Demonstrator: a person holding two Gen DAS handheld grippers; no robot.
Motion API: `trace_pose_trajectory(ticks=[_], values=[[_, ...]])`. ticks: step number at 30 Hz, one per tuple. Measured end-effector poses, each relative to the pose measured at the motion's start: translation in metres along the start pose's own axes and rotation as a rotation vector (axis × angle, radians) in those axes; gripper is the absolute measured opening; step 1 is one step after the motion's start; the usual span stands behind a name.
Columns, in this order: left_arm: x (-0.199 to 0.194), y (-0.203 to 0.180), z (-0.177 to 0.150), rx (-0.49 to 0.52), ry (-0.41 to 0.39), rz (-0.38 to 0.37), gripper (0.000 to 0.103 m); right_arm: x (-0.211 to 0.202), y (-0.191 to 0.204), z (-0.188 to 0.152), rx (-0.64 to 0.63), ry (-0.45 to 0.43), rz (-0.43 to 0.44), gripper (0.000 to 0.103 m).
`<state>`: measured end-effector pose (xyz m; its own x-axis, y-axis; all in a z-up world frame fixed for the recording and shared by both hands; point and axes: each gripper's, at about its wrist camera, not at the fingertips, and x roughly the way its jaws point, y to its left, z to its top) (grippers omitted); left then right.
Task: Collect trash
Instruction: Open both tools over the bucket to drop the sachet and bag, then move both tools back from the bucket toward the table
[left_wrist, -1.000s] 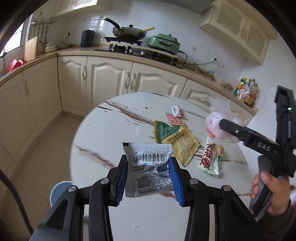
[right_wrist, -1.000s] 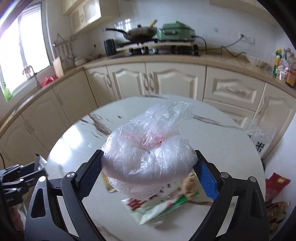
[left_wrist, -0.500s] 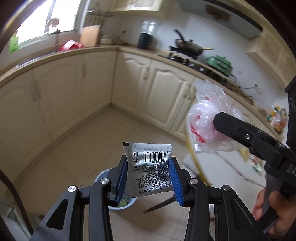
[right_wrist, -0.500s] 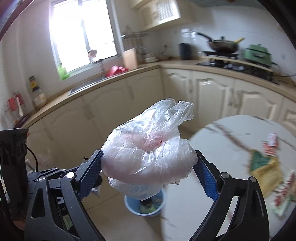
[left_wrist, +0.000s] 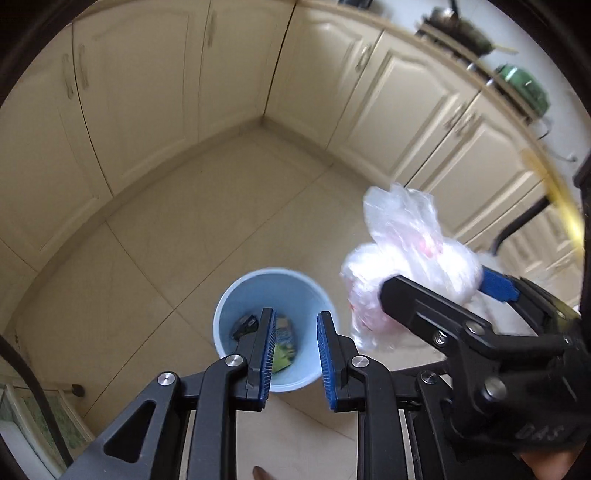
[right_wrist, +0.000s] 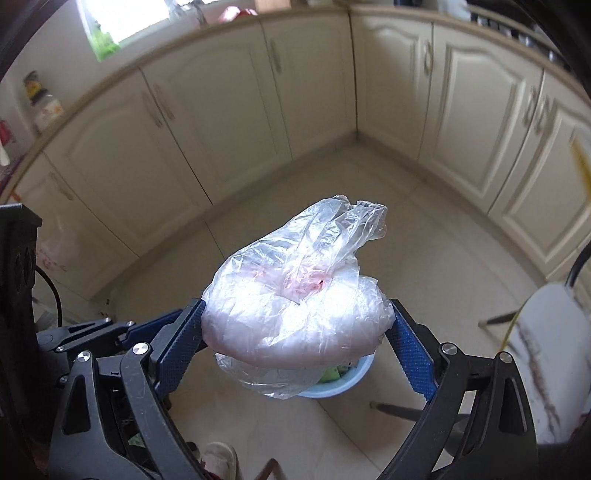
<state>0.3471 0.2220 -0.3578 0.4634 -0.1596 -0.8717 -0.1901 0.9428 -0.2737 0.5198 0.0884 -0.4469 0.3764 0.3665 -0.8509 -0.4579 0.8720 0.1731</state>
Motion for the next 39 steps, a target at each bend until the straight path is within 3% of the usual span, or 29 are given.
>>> trace_pose_trajectory(ticks=[4, 7, 9, 13, 18, 22, 27, 31, 35, 39], values=[[0.037, 0.023, 0.010, -0.056, 0.059, 0.101, 0.024, 0.052, -0.034, -0.012, 0.082, 0.098, 0.018, 0.095], [0.050, 0.042, 0.015, -0.113, 0.092, 0.173, 0.044, 0.084, -0.048, -0.020, 0.112, 0.175, 0.056, 0.097], [0.054, 0.049, 0.023, -0.120, 0.086, 0.224, 0.049, 0.102, -0.053, -0.024, 0.126, 0.214, 0.063, 0.099], [0.052, 0.056, 0.030, -0.159, 0.083, 0.232, 0.055, 0.121, -0.055, -0.029, 0.121, 0.250, 0.049, 0.103], [0.022, 0.055, 0.027, -0.166, 0.025, 0.218, 0.056, 0.105, -0.050, -0.024, 0.101, 0.210, 0.039, 0.103], [-0.033, 0.034, 0.008, -0.159, -0.088, 0.211, 0.065, 0.063, -0.029, -0.013, 0.058, 0.138, 0.026, 0.103], [-0.114, 0.012, 0.001, -0.131, -0.260, 0.227, 0.068, -0.025, 0.004, -0.003, -0.030, -0.015, 0.018, 0.103], [-0.177, -0.020, -0.012, -0.100, -0.415, 0.224, 0.083, -0.113, 0.031, -0.002, -0.110, -0.171, -0.001, 0.103], [-0.236, -0.062, -0.034, -0.058, -0.559, 0.207, 0.094, -0.194, 0.054, -0.013, -0.171, -0.322, -0.061, 0.103], [-0.281, -0.117, -0.070, 0.005, -0.709, 0.204, 0.098, -0.274, 0.066, -0.035, -0.196, -0.466, -0.128, 0.103]])
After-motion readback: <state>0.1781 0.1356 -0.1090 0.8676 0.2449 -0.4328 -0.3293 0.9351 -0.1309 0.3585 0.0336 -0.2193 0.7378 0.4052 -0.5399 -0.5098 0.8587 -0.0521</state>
